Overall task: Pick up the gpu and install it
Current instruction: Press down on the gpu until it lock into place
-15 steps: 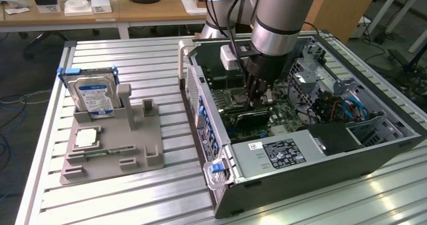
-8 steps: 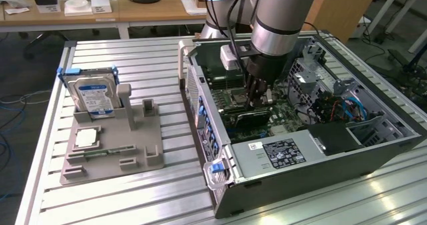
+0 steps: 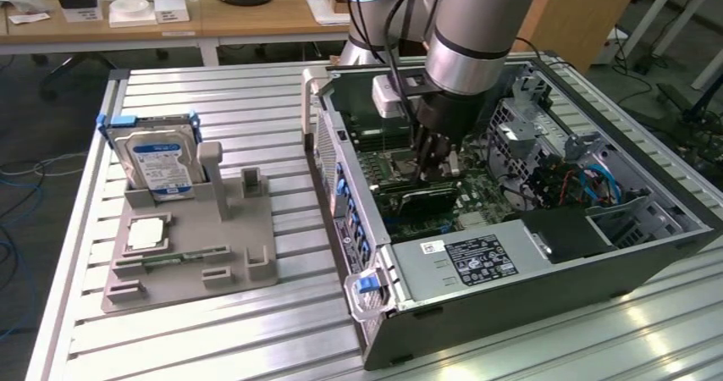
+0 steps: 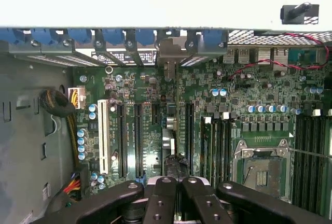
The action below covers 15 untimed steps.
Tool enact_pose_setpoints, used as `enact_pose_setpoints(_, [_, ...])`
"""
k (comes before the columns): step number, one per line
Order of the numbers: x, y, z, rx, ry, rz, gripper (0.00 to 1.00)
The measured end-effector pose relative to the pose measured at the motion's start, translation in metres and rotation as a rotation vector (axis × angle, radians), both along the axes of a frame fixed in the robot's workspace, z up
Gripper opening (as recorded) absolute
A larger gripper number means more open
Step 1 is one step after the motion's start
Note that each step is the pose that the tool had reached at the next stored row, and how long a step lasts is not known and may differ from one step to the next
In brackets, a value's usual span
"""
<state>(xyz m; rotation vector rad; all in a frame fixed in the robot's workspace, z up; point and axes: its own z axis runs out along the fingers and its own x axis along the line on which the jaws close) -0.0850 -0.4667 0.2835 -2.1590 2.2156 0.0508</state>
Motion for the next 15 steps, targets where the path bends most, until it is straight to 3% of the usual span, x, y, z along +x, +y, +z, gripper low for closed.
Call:
enact_pose_setpoints(9, [-0.022,0.0005,-0.0016,0.0003,-0.0001,0.0,0.11])
enact_pose_setpoints(15, [-0.024,0.0011,-0.0076,0.0001,0.0,0.0,0.11])
